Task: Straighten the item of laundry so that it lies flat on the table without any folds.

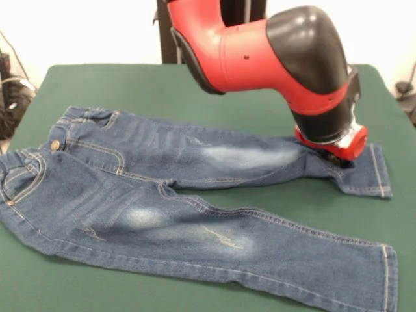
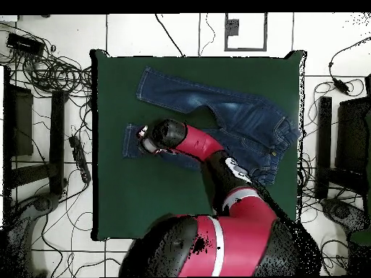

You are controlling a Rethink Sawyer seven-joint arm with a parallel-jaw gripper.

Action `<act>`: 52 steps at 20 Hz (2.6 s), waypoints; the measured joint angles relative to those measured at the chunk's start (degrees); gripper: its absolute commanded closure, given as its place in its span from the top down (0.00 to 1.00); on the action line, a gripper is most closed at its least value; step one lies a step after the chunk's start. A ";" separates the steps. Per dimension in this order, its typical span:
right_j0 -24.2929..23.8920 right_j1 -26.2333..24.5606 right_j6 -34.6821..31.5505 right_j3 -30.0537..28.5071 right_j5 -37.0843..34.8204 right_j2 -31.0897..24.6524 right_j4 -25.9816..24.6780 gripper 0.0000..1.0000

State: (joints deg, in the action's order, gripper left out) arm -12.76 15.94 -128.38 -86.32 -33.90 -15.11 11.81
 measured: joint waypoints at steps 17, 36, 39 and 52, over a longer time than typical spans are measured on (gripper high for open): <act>17.20 7.97 0.00 5.44 0.47 21.11 -7.08 0.00; 18.91 8.54 -0.13 15.27 0.42 26.42 -3.63 0.00; 20.66 7.38 -1.03 16.88 0.42 27.51 -1.70 0.00; 27.46 1.69 -7.94 20.17 -2.40 32.16 1.86 0.00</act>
State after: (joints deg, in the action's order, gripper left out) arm 14.70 17.63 -136.32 -66.15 -36.31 17.05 13.66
